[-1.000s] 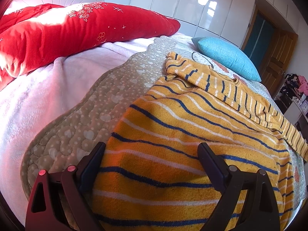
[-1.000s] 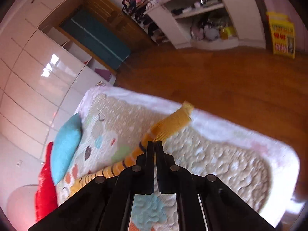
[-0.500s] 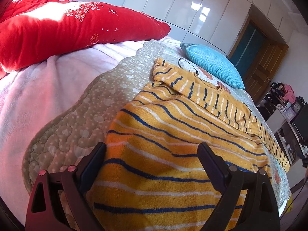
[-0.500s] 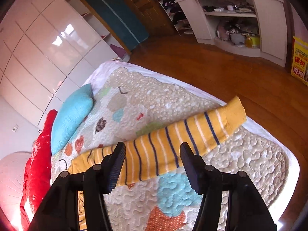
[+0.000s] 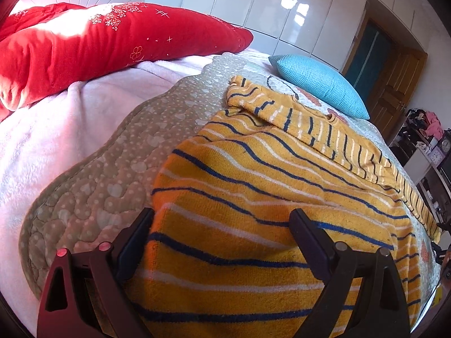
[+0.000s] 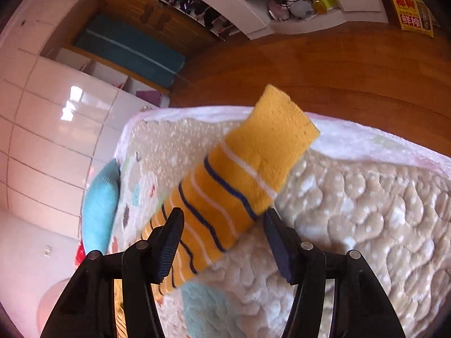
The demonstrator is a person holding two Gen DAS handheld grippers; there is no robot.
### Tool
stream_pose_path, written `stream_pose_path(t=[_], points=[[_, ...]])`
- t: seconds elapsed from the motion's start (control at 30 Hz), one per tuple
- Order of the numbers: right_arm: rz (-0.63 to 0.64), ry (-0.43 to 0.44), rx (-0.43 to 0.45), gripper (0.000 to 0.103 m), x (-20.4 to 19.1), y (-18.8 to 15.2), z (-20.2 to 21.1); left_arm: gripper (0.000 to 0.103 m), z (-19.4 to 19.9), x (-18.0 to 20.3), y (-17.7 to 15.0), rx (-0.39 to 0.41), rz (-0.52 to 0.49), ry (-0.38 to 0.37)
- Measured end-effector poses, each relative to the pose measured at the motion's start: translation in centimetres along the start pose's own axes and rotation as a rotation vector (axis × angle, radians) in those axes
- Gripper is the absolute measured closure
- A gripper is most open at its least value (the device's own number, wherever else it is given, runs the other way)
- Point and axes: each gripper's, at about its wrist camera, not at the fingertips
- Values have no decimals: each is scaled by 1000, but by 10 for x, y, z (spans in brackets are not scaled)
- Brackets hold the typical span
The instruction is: Fold small clothes
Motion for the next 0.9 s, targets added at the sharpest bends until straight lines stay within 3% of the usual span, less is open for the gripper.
stream_pose_path(t=[0.03, 0.1, 0.17, 0.27, 0.37, 0.43, 0.53, 0.67, 0.8, 0.9], points=[[0, 12, 4, 65, 0, 5, -4, 9, 0, 0, 0, 2, -1, 1], [24, -21, -29, 97, -2, 12, -15, 9, -1, 1, -1, -2, -7, 11], [83, -71, -17, 97, -14, 12, -14, 8, -3, 4, 0, -10, -18, 25], [314, -143, 25, 97, -68, -3, 1, 8, -4, 6, 0, -18, -29, 39], [514, -81, 7, 97, -140, -36, 14, 8, -2, 5, 3, -27, -23, 18], [616, -12, -30, 97, -192, -70, 17, 8, 6, 1, 6, -22, 3, -41], [755, 81, -123, 97, -262, -134, 5, 8, 24, -6, 14, 24, 38, -115], [876, 183, -271, 97, -325, -241, -28, 8, 42, -23, 26, 112, 56, -41], [966, 239, -399, 97, -358, -344, -59, 8, 44, -57, 34, 121, 145, -2], [1064, 230, -466, 97, -371, -412, -85, 8, 40, -81, 37, 112, 220, 7]])
Point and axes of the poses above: each gripper's, at about its wrist camera, not at the fingertips, and z roughly against the way its jaws point, x to its right, y to its top, and after that the axes turned 2 degrees about -z, right-handed
